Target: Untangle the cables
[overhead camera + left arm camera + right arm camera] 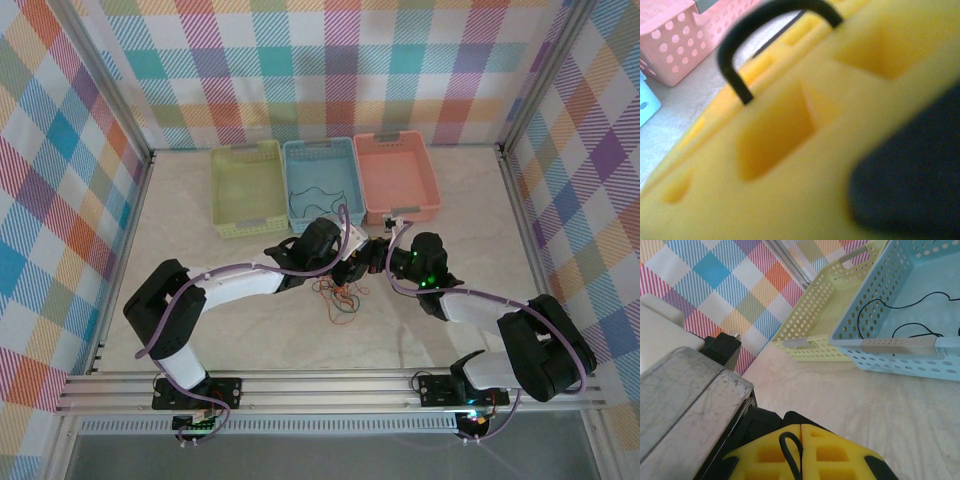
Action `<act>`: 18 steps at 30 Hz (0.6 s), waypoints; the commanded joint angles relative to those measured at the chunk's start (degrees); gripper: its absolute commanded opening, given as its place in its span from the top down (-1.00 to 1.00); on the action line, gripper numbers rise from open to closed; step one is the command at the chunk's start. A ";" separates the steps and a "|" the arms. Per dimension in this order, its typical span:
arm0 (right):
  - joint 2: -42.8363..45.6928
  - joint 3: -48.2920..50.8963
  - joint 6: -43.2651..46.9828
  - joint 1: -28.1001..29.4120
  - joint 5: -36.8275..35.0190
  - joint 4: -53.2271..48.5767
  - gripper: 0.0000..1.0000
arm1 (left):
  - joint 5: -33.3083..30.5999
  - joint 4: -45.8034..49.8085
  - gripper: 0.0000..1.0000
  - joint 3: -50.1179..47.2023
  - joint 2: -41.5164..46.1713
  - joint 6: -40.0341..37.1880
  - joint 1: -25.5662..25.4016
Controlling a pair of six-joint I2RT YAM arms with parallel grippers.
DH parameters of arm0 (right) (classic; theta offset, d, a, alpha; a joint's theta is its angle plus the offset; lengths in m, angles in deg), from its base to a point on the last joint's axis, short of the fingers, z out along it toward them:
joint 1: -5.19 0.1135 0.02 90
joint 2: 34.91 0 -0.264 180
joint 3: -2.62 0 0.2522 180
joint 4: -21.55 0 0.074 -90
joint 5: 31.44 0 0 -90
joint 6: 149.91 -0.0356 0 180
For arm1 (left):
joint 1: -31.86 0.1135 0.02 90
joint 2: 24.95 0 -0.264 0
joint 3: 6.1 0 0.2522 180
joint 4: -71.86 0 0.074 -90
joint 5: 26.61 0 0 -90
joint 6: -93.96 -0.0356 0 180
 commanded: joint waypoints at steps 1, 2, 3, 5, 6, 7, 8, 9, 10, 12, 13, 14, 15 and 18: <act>2.45 0.47 0.23 0.49 3.50 3.75 1.00 | -0.16 -2.67 0.28 -0.43 -0.78 -0.68 -0.48; 2.86 0.56 0.32 0.49 3.43 3.69 1.00 | -0.30 -2.67 0.30 -0.44 -0.85 -0.63 -0.52; 3.20 0.60 0.43 0.49 3.27 3.48 1.00 | -0.45 -2.63 0.34 -0.31 -0.91 -0.61 -0.49; 5.15 0.68 0.25 0.49 2.18 2.12 1.00 | -0.48 -2.40 0.40 -0.29 -1.17 -0.50 -0.47; 6.33 0.65 0.15 0.48 1.18 1.11 1.00 | -0.46 -2.49 0.42 -0.40 -1.24 -0.29 -0.55; 7.78 0.69 0.61 0.49 0.09 -0.19 1.00 | -0.36 -2.50 0.44 -0.48 -1.28 -0.14 -0.47; 9.34 0.83 0.89 0.49 -1.09 -1.54 1.00 | -0.18 -2.50 0.44 -0.48 -1.30 -0.03 -0.55; 10.68 1.17 1.06 0.49 -2.37 -2.17 1.00 | -0.17 -2.58 0.44 -0.59 -1.33 0.02 -0.56; 12.10 1.41 1.32 0.45 -3.13 -2.54 1.00 | -0.17 -2.65 0.44 -0.61 -1.36 0.03 -0.57; 14.36 1.25 2.13 0.40 -4.45 -4.43 1.00 | -0.16 -2.85 0.45 -0.68 -1.45 0.11 -0.58; 14.99 0.93 2.40 0.40 -5.05 -5.34 1.00 | -0.02 -2.85 0.45 -0.68 -1.39 0.23 -0.62; 15.67 0.74 2.60 0.28 -5.81 -6.07 1.00 | 0.07 -2.93 0.45 -0.69 -1.40 0.24 -0.59; 16.06 0.73 2.59 0.32 -6.18 -6.22 1.00 | 0.18 -2.94 0.45 -0.68 -1.46 0.28 -0.60; 17.16 0.05 1.79 0.14 -5.59 -6.76 1.00 | 0.56 -3.07 0.48 -0.79 -1.55 0.62 -0.66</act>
